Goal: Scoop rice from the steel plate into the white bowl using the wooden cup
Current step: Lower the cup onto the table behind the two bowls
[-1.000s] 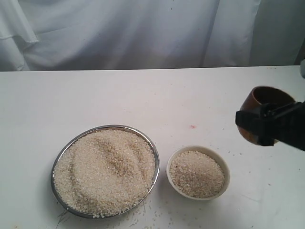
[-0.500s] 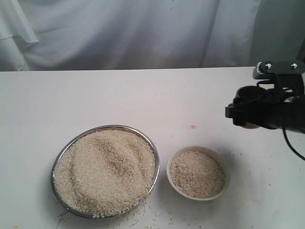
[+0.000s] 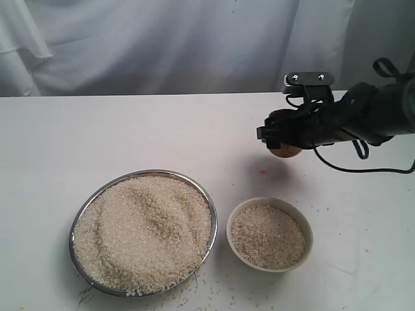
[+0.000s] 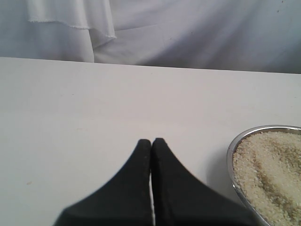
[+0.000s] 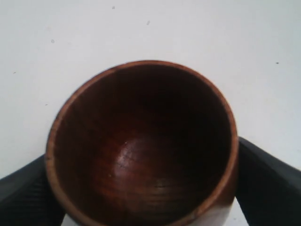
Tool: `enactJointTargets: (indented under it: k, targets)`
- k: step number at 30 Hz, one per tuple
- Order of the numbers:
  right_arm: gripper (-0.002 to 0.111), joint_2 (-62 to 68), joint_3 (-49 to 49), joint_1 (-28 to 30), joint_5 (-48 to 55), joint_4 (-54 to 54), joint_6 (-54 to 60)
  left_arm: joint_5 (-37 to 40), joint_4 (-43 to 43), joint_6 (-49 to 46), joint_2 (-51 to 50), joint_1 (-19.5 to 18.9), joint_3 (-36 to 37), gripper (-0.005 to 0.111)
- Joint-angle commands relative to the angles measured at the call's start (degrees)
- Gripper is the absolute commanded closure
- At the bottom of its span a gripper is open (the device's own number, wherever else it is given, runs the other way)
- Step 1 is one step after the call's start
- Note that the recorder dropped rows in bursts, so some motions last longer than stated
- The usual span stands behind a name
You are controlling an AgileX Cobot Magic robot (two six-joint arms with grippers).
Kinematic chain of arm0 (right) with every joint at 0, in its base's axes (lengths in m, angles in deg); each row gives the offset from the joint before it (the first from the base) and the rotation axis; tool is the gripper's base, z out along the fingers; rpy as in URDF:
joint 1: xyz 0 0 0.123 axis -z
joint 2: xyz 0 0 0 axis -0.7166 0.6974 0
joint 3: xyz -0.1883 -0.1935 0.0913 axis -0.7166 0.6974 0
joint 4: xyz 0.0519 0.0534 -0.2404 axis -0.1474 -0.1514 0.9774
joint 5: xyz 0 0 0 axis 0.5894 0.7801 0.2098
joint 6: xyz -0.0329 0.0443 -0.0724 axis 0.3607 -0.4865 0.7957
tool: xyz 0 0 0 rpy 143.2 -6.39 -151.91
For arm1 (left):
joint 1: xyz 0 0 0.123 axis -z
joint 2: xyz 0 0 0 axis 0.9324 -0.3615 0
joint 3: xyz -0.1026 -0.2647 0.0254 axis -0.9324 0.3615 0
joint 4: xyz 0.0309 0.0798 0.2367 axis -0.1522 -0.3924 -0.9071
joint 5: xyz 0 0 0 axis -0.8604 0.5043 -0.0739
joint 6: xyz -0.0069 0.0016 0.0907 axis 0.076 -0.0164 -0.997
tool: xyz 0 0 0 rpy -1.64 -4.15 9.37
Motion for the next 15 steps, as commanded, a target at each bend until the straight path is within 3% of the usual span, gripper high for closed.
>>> enactJointTargets:
  k: [1, 15]
  targets:
    - [0.108, 2.2, -2.1, -1.4, 0.3, 0.0, 0.7, -0.4, 0.1, 0.0, 0.2, -0.1, 0.3, 0.107]
    - [0.108, 5.8, -2.7, -6.9, -2.3, -2.8, -0.3, -0.4, 0.1, 0.0, 0.2, -0.1, 0.3, 0.107]
